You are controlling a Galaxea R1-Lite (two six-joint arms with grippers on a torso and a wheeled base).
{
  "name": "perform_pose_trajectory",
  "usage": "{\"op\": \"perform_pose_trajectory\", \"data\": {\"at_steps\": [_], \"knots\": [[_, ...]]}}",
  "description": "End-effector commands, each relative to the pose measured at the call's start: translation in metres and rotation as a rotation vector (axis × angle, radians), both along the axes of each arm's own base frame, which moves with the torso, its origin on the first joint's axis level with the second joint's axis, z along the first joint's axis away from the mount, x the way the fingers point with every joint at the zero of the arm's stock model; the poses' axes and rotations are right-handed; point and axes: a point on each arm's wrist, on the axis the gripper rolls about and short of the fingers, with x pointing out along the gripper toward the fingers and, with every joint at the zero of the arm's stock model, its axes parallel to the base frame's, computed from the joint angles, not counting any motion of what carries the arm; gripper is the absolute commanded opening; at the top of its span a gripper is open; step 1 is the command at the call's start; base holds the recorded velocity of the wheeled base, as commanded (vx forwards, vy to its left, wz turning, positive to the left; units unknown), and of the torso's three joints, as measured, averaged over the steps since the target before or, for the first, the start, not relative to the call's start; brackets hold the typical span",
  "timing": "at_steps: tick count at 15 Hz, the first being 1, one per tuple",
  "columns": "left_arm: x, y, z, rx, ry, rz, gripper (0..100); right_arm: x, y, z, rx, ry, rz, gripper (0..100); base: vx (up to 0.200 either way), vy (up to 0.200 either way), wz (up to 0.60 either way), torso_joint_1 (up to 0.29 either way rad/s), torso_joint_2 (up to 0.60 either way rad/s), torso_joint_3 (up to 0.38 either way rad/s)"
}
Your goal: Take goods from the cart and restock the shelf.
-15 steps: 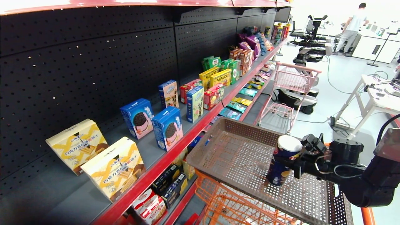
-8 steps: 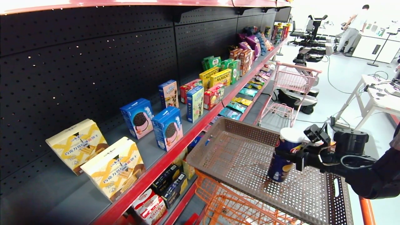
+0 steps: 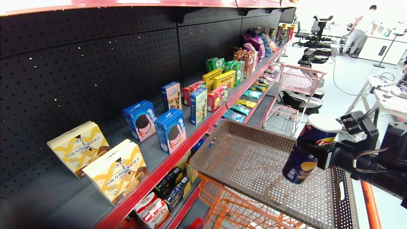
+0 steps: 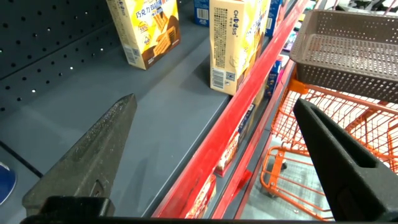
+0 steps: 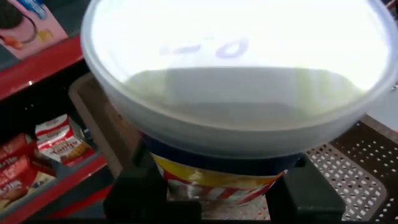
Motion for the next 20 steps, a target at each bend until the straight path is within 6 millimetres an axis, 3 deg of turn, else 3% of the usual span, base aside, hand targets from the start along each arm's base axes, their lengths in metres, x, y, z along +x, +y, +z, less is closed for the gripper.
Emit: {"op": "perform_pose_trajectory", "data": {"at_steps": [1,4,7,9,11,13,16,20], "knots": [[0.0,0.0,0.0,0.0,0.0,0.0,100,-0.036,-0.001,0.023,0.04,-0.098,-0.04,0,0.0,0.0,0.0,0.0,0.0,0.0],[0.0,0.0,0.0,0.0,-0.001,0.0,100,-0.073,-0.01,0.016,0.033,-0.098,-0.082,0,0.0,0.0,0.0,0.0,0.0,0.0],[0.0,0.0,0.0,0.001,0.0,0.0,100,-0.089,-0.015,0.015,0.029,-0.103,-0.096,0,0.0,0.0,0.0,0.0,0.0,0.0],[0.0,0.0,0.0,0.0,-0.001,0.0,100,-0.091,-0.016,0.015,0.003,-0.121,-0.141,0,0.0,0.0,0.0,0.0,0.0,0.0],[0.0,0.0,0.0,0.0,-0.001,0.0,100,-0.098,-0.025,0.002,-0.106,-0.096,-0.299,0,0.0,0.0,0.0,0.0,0.0,0.0],[0.0,0.0,0.0,0.0,0.0,0.0,100,-0.106,-0.026,-0.002,-0.109,-0.089,-0.303,0,0.0,0.0,0.0,0.0,0.0,0.0],[0.0,0.0,0.0,0.0,-0.001,0.0,100,-0.107,-0.021,0.02,-0.076,-0.147,-0.224,0,0.0,0.0,0.0,0.0,0.0,0.0],[0.0,0.0,0.0,0.001,0.0,0.0,100,-0.103,-0.022,0.031,-0.081,-0.156,-0.312,0,0.0,0.0,0.0,0.0,0.0,0.0]]}}
